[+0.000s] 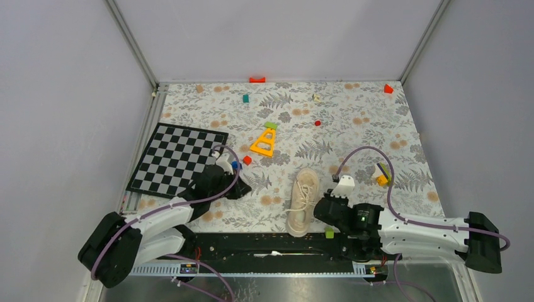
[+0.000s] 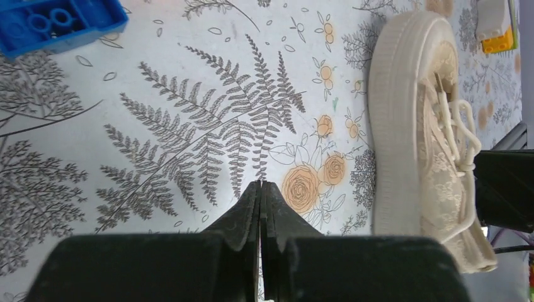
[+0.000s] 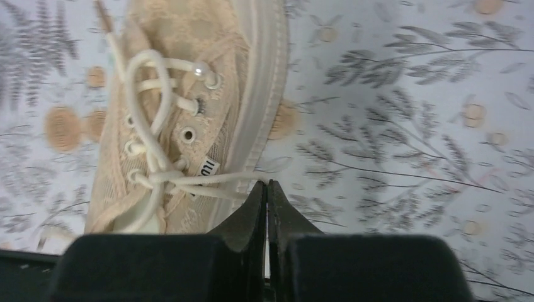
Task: Tie the shoes
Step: Tie the shoelace on the shoe.
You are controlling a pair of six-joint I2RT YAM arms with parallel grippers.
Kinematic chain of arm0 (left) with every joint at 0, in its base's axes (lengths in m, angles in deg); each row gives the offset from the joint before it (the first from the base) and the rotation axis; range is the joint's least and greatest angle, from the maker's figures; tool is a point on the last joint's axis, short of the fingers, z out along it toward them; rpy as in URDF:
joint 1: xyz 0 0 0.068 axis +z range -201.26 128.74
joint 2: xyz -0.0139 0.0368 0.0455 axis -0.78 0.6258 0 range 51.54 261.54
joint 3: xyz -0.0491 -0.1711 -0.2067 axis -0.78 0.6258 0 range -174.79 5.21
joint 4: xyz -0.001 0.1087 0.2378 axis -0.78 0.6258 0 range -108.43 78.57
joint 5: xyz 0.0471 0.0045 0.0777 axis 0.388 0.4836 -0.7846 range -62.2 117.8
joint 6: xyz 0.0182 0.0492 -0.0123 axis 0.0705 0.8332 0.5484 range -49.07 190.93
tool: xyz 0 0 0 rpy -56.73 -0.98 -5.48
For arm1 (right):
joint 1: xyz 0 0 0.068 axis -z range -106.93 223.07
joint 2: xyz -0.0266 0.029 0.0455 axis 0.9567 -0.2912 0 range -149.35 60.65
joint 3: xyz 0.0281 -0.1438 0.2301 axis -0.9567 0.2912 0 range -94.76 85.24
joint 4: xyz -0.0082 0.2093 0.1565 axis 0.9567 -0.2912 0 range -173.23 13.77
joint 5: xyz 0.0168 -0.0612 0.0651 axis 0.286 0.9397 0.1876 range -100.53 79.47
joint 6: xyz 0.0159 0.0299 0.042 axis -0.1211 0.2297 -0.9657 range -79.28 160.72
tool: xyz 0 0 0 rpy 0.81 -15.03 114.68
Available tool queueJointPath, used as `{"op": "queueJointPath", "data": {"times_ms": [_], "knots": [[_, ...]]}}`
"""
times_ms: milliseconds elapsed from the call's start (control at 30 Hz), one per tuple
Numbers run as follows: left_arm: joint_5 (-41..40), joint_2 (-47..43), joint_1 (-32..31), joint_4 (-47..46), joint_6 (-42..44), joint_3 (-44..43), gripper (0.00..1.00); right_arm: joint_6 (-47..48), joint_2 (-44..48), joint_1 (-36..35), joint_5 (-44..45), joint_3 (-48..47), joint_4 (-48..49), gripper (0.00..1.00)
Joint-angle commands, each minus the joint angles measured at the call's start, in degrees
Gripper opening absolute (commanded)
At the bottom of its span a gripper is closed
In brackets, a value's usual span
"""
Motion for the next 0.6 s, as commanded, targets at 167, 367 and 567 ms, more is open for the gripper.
{"op": "queueJointPath", "data": {"times_ms": [167,367,567], "knots": [[-1.8,-4.6,0.7,-1.0,1.0,0.5,0.0,0.7,2.7,1.4,2.5,2.1,-6.8,0.0],[4.6,1.5,-3.3,-7.6,0.0,-2.8,0.0,4.1,1.1,1.4,2.0,0.5,-3.9,0.0],[6.3,9.6,-13.0,-6.0,0.5,-14.3,0.29,5.4,1.0,1.4,2.8,-0.5,-3.3,0.0]]}}
